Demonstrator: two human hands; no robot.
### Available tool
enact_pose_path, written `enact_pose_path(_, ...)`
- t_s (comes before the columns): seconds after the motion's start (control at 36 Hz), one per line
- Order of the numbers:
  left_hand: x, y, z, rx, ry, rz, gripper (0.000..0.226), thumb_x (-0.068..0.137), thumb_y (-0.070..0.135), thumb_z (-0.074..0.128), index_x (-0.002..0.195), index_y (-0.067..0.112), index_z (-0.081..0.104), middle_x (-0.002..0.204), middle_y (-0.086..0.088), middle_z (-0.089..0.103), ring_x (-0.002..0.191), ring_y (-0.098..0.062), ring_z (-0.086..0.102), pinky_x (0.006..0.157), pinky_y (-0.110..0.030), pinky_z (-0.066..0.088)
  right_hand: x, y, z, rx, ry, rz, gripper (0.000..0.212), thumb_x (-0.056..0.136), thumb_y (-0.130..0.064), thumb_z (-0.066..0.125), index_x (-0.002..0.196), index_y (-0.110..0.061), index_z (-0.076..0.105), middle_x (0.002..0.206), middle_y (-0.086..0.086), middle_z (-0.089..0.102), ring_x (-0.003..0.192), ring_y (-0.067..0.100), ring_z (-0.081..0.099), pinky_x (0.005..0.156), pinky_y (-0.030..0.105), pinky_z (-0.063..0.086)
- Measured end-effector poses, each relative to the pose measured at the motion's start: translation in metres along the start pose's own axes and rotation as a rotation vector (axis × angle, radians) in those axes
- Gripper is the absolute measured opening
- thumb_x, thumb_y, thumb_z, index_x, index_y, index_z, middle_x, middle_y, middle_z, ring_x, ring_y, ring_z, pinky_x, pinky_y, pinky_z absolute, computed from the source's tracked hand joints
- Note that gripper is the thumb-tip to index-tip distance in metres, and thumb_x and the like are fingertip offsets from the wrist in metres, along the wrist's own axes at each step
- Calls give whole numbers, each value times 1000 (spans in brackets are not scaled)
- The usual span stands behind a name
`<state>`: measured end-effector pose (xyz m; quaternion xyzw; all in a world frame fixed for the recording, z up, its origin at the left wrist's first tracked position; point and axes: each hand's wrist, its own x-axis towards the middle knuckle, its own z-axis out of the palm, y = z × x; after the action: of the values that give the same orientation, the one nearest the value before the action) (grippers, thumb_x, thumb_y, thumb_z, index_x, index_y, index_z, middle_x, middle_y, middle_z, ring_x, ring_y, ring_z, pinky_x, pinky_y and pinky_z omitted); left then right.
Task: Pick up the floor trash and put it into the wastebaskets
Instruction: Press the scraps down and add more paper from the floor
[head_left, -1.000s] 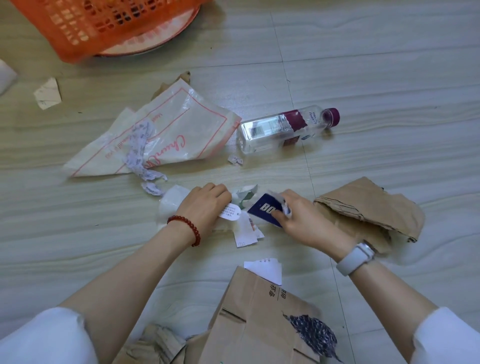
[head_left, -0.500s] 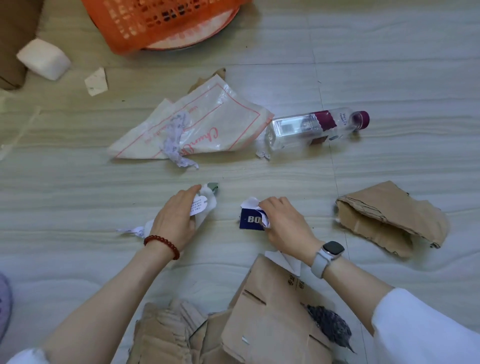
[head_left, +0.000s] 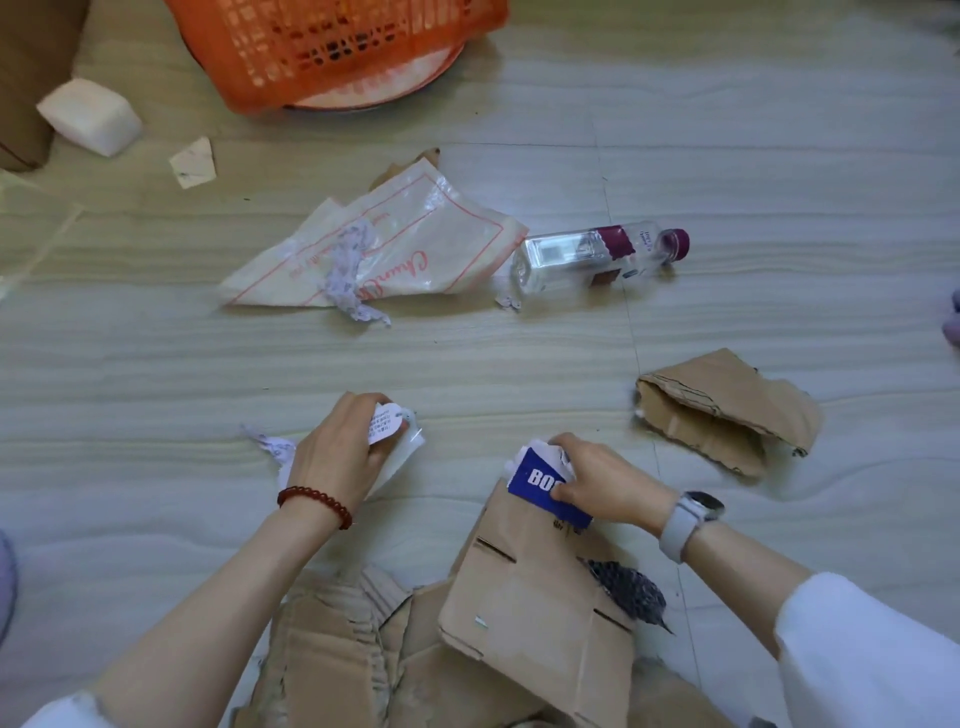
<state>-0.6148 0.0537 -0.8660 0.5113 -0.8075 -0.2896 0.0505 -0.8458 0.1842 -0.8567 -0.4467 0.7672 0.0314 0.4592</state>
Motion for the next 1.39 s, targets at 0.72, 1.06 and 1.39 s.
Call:
enact_pose_path(0.72,-44,-7,-13,-23,18,-37,30,88,30,59,110,10,58,110,-5,58,101,-23,55,71,-27,35,-48,-32,95,-136,267,-376,28,75,8,41,68,-18,33,75,2,41,70,23,39,67,26,34)
enact_pose_path(1.06,-52,-6,-16,-10,27,-62,31,88,29,58,112,10,58,111,-6,58,102,-25,55,76,-35,42,-30,-19,74,-70,290,-52,14,90,-9,48,102,-3,44,121,15,40,98,34,51,76,35,46)
enact_pose_path(1.39,-52,-6,-25,-44,39,-54,31,88,30,57,114,13,56,114,-3,56,102,-23,54,77,-30,39,-34,-34,64,-22,229,-58,8,91,-10,45,94,-8,37,102,18,56,84,27,48,57,30,41)
